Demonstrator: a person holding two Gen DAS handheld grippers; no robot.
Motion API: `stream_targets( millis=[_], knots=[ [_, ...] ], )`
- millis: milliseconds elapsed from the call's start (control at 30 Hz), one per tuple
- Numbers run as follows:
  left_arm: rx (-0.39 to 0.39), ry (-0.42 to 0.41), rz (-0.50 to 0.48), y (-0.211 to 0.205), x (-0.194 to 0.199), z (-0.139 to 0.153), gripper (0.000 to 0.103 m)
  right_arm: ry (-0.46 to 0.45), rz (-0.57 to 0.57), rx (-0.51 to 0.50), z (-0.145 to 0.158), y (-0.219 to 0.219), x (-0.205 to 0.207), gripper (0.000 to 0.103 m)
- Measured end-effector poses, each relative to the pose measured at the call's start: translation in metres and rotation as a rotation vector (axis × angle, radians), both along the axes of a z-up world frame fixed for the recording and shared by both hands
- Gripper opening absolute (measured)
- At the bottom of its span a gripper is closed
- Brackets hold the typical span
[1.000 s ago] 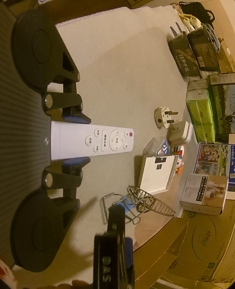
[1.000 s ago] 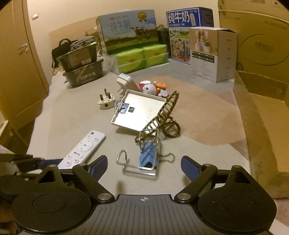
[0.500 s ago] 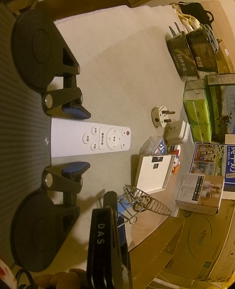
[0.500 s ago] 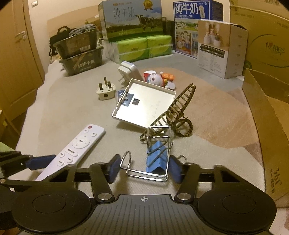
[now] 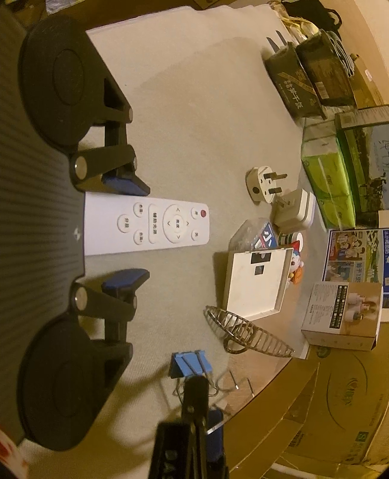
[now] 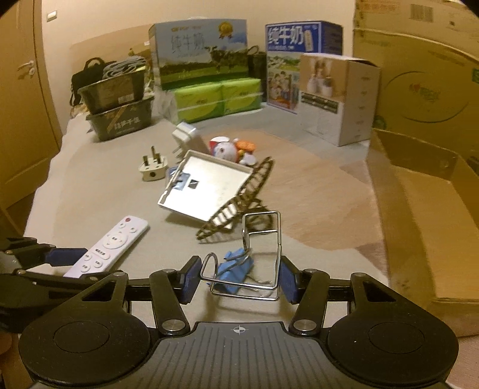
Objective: Organize rigid objects
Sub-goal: 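Carry the remote and wire stand with both tools over the cardboard box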
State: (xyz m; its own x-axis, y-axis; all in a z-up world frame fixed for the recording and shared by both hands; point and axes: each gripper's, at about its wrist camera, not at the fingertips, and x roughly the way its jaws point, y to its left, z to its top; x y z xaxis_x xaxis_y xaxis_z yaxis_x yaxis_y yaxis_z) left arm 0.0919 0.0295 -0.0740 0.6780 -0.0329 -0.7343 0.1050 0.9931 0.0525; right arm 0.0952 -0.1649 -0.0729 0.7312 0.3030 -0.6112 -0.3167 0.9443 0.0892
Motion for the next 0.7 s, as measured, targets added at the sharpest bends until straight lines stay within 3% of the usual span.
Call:
stream_targets(
  millis=[67,133,700],
  knots=[
    [0.011,0.002,0.0,-0.001,0.0,0.0,0.046,-0.01,-0.012,-0.001,0.003,-0.006,-0.004,0.054],
    [0.011,0.005,0.0,-0.002,0.001,0.0,0.036,-0.015,-0.021,0.003,0.006,-0.012,-0.006,0.054],
    [-0.024,0.0,0.007,-0.012,-0.024,0.028,0.035,-0.062,-0.061,0.047,0.032,-0.039,-0.028,0.054]
  ],
)
